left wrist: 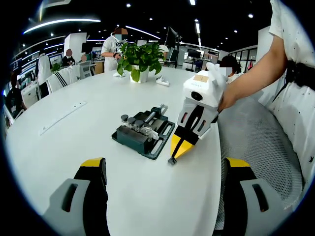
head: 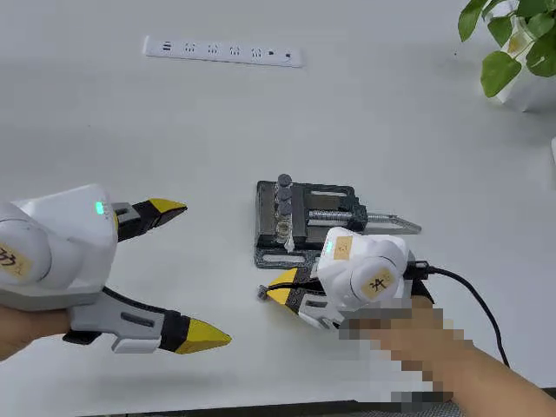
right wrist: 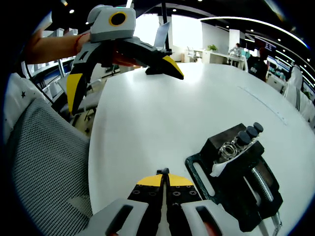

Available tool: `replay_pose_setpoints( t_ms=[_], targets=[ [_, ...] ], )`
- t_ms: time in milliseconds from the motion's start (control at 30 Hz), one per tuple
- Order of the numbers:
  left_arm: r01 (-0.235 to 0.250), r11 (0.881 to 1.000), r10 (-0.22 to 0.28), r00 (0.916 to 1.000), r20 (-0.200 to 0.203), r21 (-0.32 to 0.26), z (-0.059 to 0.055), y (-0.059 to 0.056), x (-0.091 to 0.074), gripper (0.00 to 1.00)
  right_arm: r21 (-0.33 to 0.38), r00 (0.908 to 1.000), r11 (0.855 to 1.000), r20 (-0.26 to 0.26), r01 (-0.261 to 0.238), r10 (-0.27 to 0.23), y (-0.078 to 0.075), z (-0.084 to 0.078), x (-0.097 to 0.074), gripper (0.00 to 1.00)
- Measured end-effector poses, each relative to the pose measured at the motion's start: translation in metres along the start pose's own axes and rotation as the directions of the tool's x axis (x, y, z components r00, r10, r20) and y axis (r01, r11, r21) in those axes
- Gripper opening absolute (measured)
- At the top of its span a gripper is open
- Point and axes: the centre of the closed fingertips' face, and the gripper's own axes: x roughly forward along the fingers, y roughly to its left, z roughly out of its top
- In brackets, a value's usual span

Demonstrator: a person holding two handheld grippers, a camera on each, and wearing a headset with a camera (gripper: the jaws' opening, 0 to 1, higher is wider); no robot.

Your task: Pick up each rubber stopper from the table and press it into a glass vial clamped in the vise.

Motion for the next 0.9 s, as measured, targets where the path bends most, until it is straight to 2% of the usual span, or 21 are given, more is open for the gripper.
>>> replay_pose_setpoints(
  t_ms=[233,467,567,700,733,833,900],
  targets=[
    [-0.005,1.000,0.006,1.0000,0.003,-0.001,0.002,0.001,-0.001,0.99,0.010,0.9998,1.000,0.018,0.011,-0.012,0.000,0.003,-0.009,0.00],
    [-0.016,1.000,0.016,0.9997,0.020,0.003,0.009,0.001,-0.001,0.99,0.054,0.9946,0.998,0.092,0.044,-0.049,-0.004,0.018,-0.027,0.00],
    [-0.030,1.000,0.030,0.9992,0.027,0.004,0.012,0.003,0.000,0.95,0.097,0.9872,0.993,0.139,0.065,-0.078,-0.009,0.026,-0.038,0.00],
    [-0.045,0.999,0.044,0.9978,0.049,0.015,0.022,0.004,0.002,0.93,0.148,0.9727,0.983,0.190,0.105,-0.133,-0.017,0.039,-0.058,0.00],
    [-0.050,0.999,0.049,0.9972,0.057,0.021,0.025,0.004,0.003,0.93,0.158,0.9696,0.981,0.200,0.110,-0.141,-0.018,0.042,-0.061,0.00],
    [-0.069,0.997,0.066,0.9941,0.087,0.033,0.038,0.004,0.004,0.91,0.215,0.9525,0.968,0.245,0.128,-0.180,-0.022,0.056,-0.077,0.00],
    [-0.078,0.996,0.074,0.9925,0.097,0.040,0.043,0.004,0.005,0.88,0.233,0.9468,0.962,0.253,0.141,-0.199,-0.024,0.060,-0.083,0.00]
  ],
)
